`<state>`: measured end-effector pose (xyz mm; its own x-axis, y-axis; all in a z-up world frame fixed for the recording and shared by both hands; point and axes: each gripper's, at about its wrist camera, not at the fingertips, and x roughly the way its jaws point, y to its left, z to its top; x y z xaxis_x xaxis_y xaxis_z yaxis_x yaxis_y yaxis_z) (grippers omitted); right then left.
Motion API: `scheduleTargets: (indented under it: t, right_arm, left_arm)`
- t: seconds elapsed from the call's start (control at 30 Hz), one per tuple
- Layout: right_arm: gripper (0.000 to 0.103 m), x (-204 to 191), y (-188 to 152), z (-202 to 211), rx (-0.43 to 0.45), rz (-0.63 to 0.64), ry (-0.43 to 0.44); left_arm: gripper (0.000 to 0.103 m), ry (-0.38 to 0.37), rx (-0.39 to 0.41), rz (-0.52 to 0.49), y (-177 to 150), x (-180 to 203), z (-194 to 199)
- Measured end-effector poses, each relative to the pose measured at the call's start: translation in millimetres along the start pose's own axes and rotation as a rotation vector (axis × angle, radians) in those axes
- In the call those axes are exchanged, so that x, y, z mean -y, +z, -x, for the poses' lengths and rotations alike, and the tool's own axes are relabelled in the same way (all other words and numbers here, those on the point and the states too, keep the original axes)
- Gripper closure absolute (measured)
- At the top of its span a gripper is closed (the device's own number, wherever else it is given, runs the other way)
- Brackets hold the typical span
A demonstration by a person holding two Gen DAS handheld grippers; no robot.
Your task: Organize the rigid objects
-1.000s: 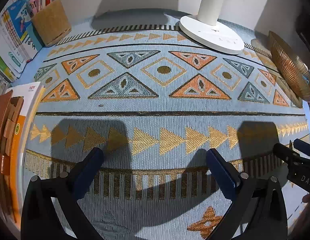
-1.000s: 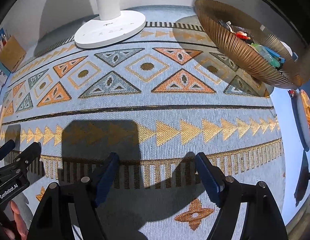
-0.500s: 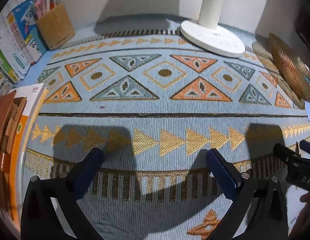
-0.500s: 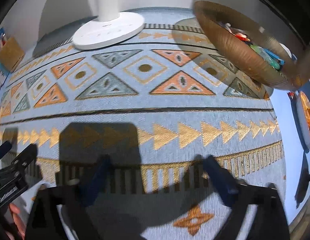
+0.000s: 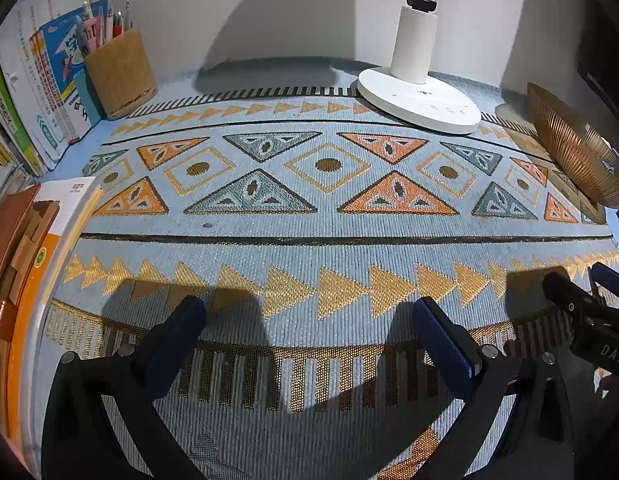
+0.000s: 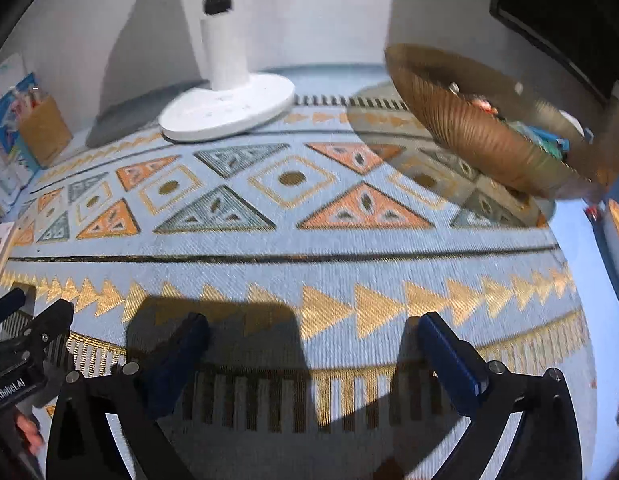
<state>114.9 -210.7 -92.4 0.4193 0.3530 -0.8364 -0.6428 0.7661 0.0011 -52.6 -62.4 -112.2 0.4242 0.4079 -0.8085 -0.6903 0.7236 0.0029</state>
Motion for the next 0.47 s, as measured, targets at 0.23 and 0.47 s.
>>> scheduleTargets:
  t: [0.23,0.47]
  right_arm:
    - [0.0,-0.1,0.8,2.9,0.0,0.002,-0.002]
    - [0.0,0.6,0.4,2.6,0.0,0.002,-0.002]
  left_arm:
    - [0.0,-0.005,0.0,0.001,2.5,-0.1,-0.2]
    - [0.0,0.003,0.002,0.01,-0.7,1.7,0.7]
